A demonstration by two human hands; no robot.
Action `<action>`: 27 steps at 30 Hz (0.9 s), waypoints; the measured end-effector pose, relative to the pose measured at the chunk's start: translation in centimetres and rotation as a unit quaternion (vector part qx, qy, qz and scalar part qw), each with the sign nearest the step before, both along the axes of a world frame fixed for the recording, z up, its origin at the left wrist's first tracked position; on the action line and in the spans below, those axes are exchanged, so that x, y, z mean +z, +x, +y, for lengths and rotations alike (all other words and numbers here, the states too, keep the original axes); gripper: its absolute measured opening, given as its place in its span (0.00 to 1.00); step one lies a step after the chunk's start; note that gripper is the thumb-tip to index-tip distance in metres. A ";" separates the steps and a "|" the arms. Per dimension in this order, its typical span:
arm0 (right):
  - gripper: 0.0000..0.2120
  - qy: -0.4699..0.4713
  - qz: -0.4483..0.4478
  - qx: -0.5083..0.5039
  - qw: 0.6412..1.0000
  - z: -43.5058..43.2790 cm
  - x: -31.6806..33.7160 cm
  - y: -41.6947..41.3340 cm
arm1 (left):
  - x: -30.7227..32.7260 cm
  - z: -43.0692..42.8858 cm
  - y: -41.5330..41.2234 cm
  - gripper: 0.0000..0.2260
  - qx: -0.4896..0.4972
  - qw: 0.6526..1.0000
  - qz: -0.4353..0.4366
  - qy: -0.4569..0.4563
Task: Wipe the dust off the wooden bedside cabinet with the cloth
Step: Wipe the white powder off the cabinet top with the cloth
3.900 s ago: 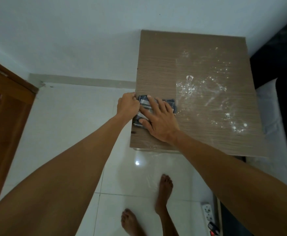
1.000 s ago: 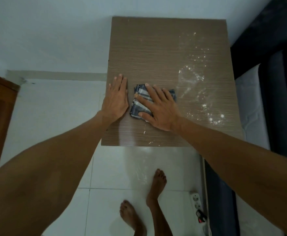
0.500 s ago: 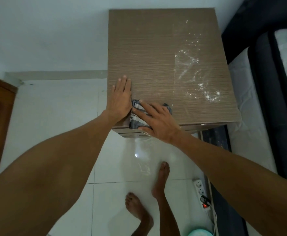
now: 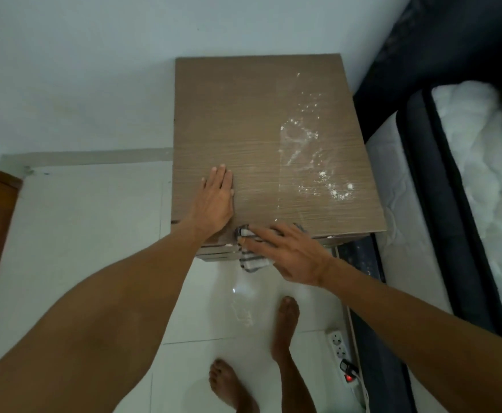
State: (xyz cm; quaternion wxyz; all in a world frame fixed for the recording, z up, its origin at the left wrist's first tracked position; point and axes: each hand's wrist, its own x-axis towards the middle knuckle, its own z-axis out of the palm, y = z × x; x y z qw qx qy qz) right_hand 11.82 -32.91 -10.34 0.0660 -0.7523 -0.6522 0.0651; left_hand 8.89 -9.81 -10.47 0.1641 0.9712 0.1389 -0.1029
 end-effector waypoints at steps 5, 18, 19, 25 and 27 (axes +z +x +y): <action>0.39 0.018 -0.002 -0.047 0.999 1.4 1.3 10.3 | -0.3 -0.9 4.5 0.24 0.024 1.000 -0.002 -0.002; 0.31 0.063 -0.013 -0.140 0.988 11.9 0.2 35.7 | -3.8 -0.9 15.3 0.24 0.076 0.992 -0.065 0.075; 0.31 0.064 -0.008 -0.145 0.987 12.6 0.3 36.8 | -4.0 -0.8 15.5 0.24 0.077 0.991 -0.065 0.083; 0.30 -0.009 0.014 -0.126 0.992 14.9 -0.5 41.4 | -3.9 -0.8 15.6 0.24 0.080 0.991 -0.055 0.093; 0.30 -0.042 0.004 -0.116 0.992 15.2 -0.9 41.7 | -3.8 -0.9 15.6 0.24 0.079 0.991 -0.052 0.095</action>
